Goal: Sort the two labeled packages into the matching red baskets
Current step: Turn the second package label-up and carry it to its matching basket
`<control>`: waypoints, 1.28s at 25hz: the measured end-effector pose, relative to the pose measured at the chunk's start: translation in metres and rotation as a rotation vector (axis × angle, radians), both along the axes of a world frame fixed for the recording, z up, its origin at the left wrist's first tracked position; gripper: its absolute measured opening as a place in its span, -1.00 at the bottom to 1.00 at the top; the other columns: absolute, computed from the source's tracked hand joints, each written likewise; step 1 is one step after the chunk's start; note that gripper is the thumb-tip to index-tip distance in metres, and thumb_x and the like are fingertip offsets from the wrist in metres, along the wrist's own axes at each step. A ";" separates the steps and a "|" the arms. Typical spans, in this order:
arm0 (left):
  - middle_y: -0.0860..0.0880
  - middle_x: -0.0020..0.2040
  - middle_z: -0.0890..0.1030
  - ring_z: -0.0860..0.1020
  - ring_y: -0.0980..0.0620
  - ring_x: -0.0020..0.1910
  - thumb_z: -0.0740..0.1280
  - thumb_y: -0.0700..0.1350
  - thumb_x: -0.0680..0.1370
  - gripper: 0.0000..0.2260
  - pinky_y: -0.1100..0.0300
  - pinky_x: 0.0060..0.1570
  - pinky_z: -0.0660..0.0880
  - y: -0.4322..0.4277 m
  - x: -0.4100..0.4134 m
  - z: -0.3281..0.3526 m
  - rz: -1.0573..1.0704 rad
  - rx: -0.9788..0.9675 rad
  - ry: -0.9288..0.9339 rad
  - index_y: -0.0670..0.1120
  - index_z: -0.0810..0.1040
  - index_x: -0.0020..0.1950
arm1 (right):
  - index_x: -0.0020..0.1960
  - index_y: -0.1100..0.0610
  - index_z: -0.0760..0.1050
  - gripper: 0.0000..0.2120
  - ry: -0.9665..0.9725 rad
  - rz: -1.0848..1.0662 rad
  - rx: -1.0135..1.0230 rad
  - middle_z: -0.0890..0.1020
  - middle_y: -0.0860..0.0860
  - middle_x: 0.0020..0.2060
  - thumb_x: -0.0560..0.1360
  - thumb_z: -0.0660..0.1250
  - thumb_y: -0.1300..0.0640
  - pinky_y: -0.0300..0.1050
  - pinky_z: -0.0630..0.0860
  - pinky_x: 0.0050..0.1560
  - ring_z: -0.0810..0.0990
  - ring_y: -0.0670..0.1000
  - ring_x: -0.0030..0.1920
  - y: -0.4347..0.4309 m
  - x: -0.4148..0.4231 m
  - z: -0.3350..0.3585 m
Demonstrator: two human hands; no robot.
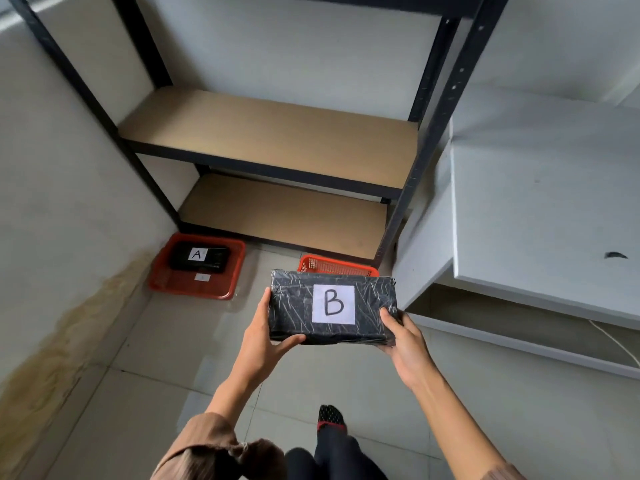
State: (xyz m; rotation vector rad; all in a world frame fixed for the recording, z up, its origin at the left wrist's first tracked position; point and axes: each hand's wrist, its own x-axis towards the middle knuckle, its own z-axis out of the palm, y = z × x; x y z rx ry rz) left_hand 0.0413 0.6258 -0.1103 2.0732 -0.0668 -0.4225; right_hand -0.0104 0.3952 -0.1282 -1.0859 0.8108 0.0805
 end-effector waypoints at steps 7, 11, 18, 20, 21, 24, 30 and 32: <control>-0.02 0.44 0.34 0.33 0.10 0.37 0.53 -0.15 0.32 -0.11 0.24 0.34 0.25 -0.014 0.103 -0.174 -0.026 -0.058 -0.017 -0.03 0.05 0.49 | 0.11 0.04 0.53 -0.83 -0.008 -0.047 -0.105 0.61 0.06 0.17 0.54 0.25 0.12 0.12 0.38 0.36 0.54 0.07 0.22 -0.004 0.090 -0.179; -0.03 0.37 0.44 0.44 0.01 0.31 0.54 -0.15 0.31 -0.12 0.24 0.27 0.34 -0.030 0.161 -0.289 -0.069 -0.049 -0.057 -0.02 0.09 0.48 | 0.30 0.05 0.45 -0.46 0.028 -0.044 -0.155 0.54 0.01 0.29 0.39 0.36 -0.16 0.19 0.33 0.40 0.48 0.04 0.31 -0.021 0.135 -0.309; -0.11 0.29 0.52 0.50 -0.09 0.24 0.57 0.01 0.23 -0.09 -0.09 0.26 0.45 -0.067 0.244 -0.469 -0.156 0.065 -0.155 -0.01 0.14 0.45 | 0.45 0.01 0.25 -0.24 0.068 -0.041 -0.321 0.36 -0.03 0.44 0.34 0.28 -0.31 0.13 0.24 0.46 0.31 0.01 0.44 -0.054 0.204 -0.474; -0.11 0.30 0.51 0.49 -0.10 0.25 0.56 0.02 0.24 -0.11 -0.11 0.26 0.45 -0.076 0.261 -0.504 -0.170 0.084 -0.164 -0.02 0.15 0.44 | 0.49 0.03 0.15 -0.36 0.056 -0.028 -0.377 0.24 -0.05 0.49 0.49 0.22 -0.17 0.04 0.16 0.49 0.20 0.00 0.49 -0.060 0.217 -0.501; -0.12 0.32 0.49 0.48 -0.11 0.27 0.56 0.02 0.25 -0.11 -0.11 0.27 0.44 -0.080 0.268 -0.518 -0.180 0.094 -0.173 -0.04 0.14 0.44 | 0.50 0.04 0.14 -0.41 0.045 -0.031 -0.395 0.22 -0.03 0.50 0.54 0.19 -0.11 0.00 0.15 0.48 0.19 0.00 0.49 -0.063 0.224 -0.514; -0.17 0.33 0.47 0.44 -0.15 0.29 0.51 0.05 0.30 -0.12 -0.09 0.33 0.35 -0.093 0.284 -0.551 -0.210 0.226 -0.238 -0.13 0.11 0.46 | 0.51 0.07 0.09 -0.44 0.065 -0.038 -0.412 0.16 0.00 0.52 0.58 0.14 -0.05 -0.03 0.14 0.44 0.14 0.02 0.51 -0.075 0.239 -0.549; -0.14 0.38 0.40 0.35 -0.08 0.35 0.19 0.27 0.46 -0.19 -0.02 0.43 0.06 -0.114 0.289 -0.576 -0.371 0.761 -0.408 -0.24 -0.01 0.47 | 0.47 0.10 0.19 -0.51 0.109 -0.071 -0.488 0.29 0.03 0.46 0.59 0.12 -0.02 -0.02 0.21 0.43 0.26 0.06 0.46 -0.081 0.256 -0.594; -0.14 0.39 0.39 0.32 -0.11 0.37 0.15 0.28 0.48 -0.20 -0.03 0.45 -0.02 -0.114 0.289 -0.581 -0.397 0.834 -0.427 -0.25 -0.02 0.47 | 0.44 0.11 0.24 -0.53 0.130 -0.065 -0.554 0.34 0.07 0.44 0.58 0.12 -0.03 0.00 0.24 0.44 0.30 0.09 0.43 -0.077 0.258 -0.602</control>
